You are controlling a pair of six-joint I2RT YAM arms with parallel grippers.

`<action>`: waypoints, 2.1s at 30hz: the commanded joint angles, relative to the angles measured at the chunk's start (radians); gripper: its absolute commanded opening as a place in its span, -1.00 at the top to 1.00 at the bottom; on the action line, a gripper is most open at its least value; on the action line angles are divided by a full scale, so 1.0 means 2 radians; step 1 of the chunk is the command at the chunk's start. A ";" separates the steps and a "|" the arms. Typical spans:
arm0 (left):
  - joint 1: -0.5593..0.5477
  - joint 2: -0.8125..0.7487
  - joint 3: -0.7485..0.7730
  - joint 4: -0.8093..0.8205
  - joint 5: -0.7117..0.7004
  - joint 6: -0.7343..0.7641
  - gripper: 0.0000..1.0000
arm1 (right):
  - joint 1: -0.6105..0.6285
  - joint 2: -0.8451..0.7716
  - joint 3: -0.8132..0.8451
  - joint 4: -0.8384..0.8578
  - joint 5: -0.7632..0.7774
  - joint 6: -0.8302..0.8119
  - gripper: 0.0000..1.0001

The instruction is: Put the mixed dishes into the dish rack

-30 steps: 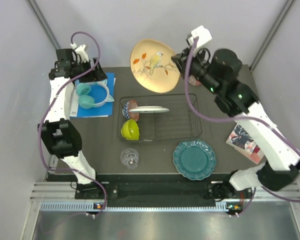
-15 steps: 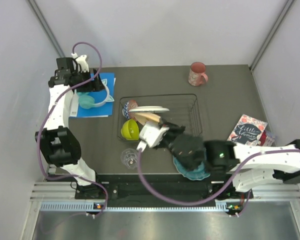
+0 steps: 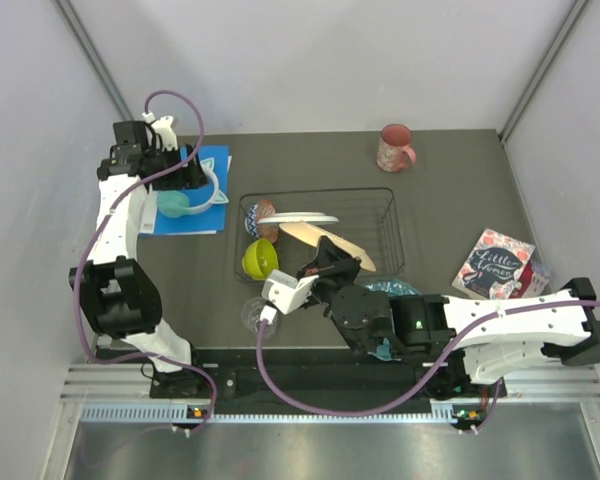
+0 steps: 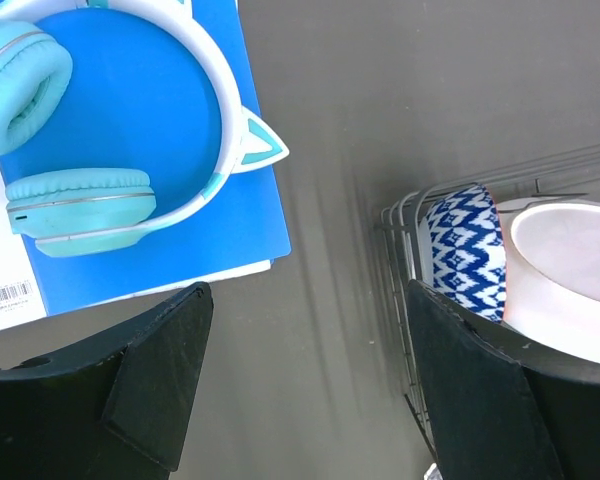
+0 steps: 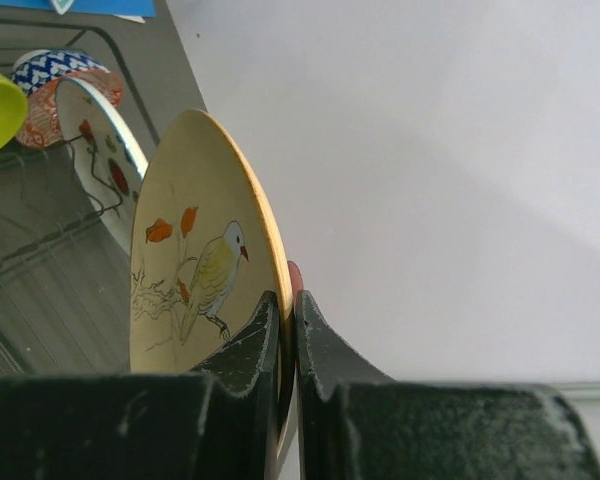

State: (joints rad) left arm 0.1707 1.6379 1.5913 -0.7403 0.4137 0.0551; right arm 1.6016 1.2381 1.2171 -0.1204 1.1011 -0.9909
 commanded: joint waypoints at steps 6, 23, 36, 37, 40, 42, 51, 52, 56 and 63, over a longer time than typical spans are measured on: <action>0.004 -0.028 -0.035 0.048 -0.001 -0.015 -0.65 | -0.052 -0.015 0.035 -0.117 -0.126 -0.005 1.00; 0.006 -0.018 -0.039 0.072 0.003 -0.025 -0.63 | -0.150 0.012 0.003 -0.053 -0.270 -0.128 1.00; 0.010 -0.014 -0.047 0.078 0.006 -0.037 -0.61 | -0.199 0.070 -0.017 0.057 -0.319 -0.146 1.00; 0.011 -0.013 -0.048 0.078 0.006 -0.036 -0.61 | -0.202 0.071 -0.019 0.070 -0.320 -0.150 1.00; 0.011 -0.009 -0.052 0.080 0.007 -0.037 -0.61 | -0.208 0.080 -0.011 0.082 -0.317 -0.167 1.00; 0.011 -0.005 -0.052 0.079 0.008 -0.037 -0.61 | -0.207 0.085 0.000 0.085 -0.315 -0.173 1.00; 0.012 -0.003 -0.070 0.085 0.004 -0.033 -0.59 | -0.190 0.079 0.030 0.076 -0.297 -0.185 1.00; 0.013 -0.002 -0.072 0.086 0.004 -0.033 -0.59 | -0.185 0.077 0.030 0.076 -0.294 -0.187 1.00; 0.013 0.001 -0.076 0.088 0.005 -0.034 -0.58 | -0.178 0.070 0.023 0.082 -0.291 -0.194 1.00; 0.016 0.001 -0.078 0.090 0.006 -0.034 -0.58 | -0.178 0.057 -0.022 0.105 -0.302 -0.197 0.99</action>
State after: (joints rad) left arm 0.1921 1.6428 1.4448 -0.6159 0.4076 -0.0090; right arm 1.2407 1.4338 1.1767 -0.0959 0.4637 -1.3201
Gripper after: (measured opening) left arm 0.794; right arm 0.033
